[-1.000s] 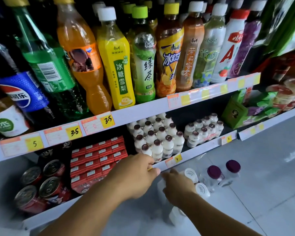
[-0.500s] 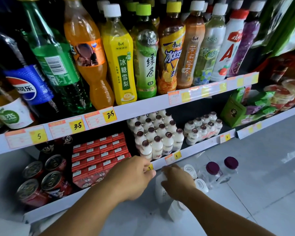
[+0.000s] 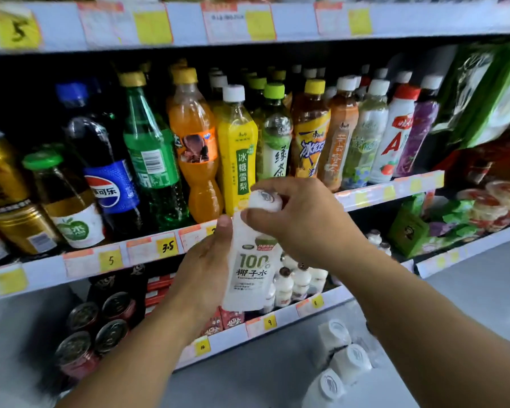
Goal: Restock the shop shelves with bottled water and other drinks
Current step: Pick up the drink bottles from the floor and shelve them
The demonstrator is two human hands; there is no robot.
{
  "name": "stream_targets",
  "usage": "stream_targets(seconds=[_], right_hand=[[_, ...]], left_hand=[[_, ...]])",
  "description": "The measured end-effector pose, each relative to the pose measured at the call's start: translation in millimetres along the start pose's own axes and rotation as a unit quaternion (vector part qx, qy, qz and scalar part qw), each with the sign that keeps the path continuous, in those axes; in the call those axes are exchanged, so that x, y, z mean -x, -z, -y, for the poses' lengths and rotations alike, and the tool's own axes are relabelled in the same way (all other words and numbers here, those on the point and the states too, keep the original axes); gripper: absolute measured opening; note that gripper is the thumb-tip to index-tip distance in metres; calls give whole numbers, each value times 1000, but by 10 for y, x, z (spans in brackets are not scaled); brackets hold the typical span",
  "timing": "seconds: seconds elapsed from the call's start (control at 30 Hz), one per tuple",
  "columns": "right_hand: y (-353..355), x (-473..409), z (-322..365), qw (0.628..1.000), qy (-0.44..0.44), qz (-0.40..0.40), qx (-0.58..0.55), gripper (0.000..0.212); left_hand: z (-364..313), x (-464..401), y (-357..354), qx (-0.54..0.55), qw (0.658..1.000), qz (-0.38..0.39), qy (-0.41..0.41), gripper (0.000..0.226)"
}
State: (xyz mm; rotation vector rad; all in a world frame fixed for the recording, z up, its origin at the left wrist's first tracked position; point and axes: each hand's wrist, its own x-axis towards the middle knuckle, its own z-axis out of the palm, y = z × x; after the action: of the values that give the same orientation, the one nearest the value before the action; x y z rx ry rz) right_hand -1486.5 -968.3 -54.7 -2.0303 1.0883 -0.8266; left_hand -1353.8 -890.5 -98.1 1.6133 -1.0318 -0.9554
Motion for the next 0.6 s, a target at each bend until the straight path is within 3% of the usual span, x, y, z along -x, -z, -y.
stream_targets(seconds=[0.17,0.27,0.33,0.47,0.6], right_hand=[[273,-285,611,992,37,-60,-105,36],[391,-400,861,988,40,-92,-115,24],[434,-436,962,984,42,-105,-134,21],[471,-419,1008,979,25,-105,-173,35],[429,-340,968,965,17,-89,-246,51]], left_hand=[[-516,100,180,100,993,63,1,58],[-777,140,265,100,992,74,-19,62],[-900,180,285,98,992,72,-40,45],[-1016,254,268,113,991,57,-50,10],[-1094,291,279,151,985,64,-48,21]])
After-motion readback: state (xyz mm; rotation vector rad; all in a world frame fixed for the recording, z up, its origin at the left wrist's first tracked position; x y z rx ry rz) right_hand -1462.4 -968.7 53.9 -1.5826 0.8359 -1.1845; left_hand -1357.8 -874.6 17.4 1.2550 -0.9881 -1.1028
